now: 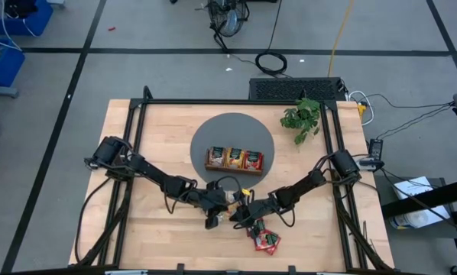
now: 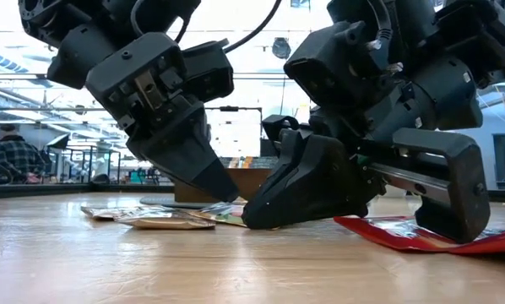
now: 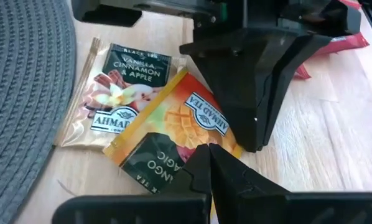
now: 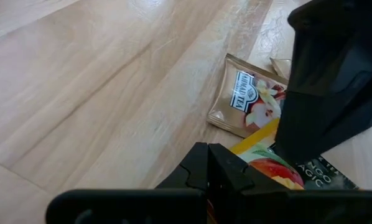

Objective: Pick & Place Tea
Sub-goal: Put the yellow tea bag into the middle section of the wooden organizer

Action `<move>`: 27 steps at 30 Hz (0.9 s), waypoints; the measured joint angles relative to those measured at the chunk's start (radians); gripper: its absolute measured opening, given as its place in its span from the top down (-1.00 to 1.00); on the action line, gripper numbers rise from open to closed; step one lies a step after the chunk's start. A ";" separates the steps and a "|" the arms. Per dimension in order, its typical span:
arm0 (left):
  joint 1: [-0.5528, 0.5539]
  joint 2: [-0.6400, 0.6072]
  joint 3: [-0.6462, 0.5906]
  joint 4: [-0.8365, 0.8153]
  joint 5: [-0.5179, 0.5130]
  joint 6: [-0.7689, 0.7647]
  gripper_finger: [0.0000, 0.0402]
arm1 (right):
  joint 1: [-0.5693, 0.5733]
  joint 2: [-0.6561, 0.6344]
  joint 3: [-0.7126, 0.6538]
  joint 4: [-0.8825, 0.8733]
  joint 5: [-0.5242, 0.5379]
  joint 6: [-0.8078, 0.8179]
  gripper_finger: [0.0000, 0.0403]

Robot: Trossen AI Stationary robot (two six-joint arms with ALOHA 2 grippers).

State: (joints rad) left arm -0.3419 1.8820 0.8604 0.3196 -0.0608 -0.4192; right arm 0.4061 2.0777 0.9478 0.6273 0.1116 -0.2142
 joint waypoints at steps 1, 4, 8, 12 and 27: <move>-0.001 0.000 0.000 0.000 -0.001 0.004 0.98 | 0.000 -0.001 0.000 -0.007 0.000 0.000 1.00; -0.001 -0.007 0.000 -0.005 -0.029 0.006 0.95 | 0.000 -0.002 0.001 -0.034 0.000 -0.011 1.00; 0.001 -0.016 0.001 -0.006 -0.046 0.059 0.84 | -0.001 0.008 0.002 -0.040 0.000 -0.011 1.00; -0.001 -0.015 0.001 -0.024 -0.050 0.115 0.63 | -0.001 0.024 0.002 -0.043 -0.006 -0.015 1.00; 0.026 -0.023 0.001 -0.206 -0.131 0.066 -0.33 | -0.019 0.031 -0.008 -0.072 -0.018 -0.011 1.00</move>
State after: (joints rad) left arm -0.3156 1.8592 0.8618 0.1136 -0.1922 -0.3531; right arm 0.3869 2.1082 0.9402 0.5553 0.0939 -0.2256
